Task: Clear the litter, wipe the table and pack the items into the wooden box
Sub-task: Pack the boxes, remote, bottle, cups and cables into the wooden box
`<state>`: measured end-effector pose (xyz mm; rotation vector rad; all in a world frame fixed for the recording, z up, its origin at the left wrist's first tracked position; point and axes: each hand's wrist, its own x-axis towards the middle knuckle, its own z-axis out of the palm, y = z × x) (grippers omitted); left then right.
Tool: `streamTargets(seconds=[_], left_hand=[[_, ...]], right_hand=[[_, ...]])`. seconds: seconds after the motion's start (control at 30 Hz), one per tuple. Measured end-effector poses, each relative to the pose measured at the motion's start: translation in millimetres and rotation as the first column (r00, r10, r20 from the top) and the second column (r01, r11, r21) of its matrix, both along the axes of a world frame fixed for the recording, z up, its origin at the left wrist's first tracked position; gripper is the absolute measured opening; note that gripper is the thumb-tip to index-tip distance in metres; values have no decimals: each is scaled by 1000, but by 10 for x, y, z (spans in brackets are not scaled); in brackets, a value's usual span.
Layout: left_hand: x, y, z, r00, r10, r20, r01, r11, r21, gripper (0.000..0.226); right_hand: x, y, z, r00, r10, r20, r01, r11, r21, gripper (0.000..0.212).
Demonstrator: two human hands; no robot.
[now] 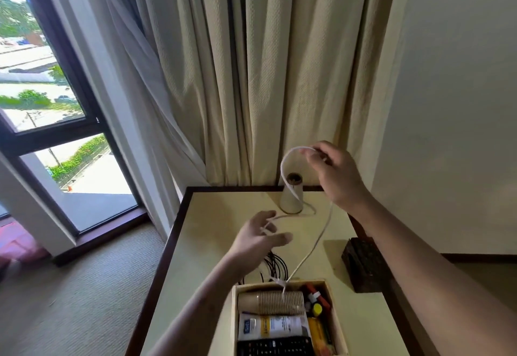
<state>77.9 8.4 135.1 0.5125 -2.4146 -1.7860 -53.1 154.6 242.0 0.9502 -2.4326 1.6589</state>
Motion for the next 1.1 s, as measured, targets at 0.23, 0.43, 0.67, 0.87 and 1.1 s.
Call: streamTargets(seconds=[0.23,0.43,0.67,0.87,1.1], left_hand=[[811,-370,-4,957,274,-101,-245,941,232,28],[1143,-94,161,964,226,-136,-181,942,284,18],[1159,291,146,994,73,-82,-55,979,196,13],[1228,350,167,992,-22,-127,60,951,303,18],[1576,240,-248,968,-243,70,251,954,-165,15]], right_hand=[[148,652,-256,987,-139,-82,149,979,136,22],[873,1021,-484,977,-41,211,-85,829,553,52],[1385,1011,-685,623,268,735,-736,518,436,111],[1550,531,-1181,799,213,563,-395,891,223,32],[1343,659,-1039,729,226,646,-214,972,-98,35]])
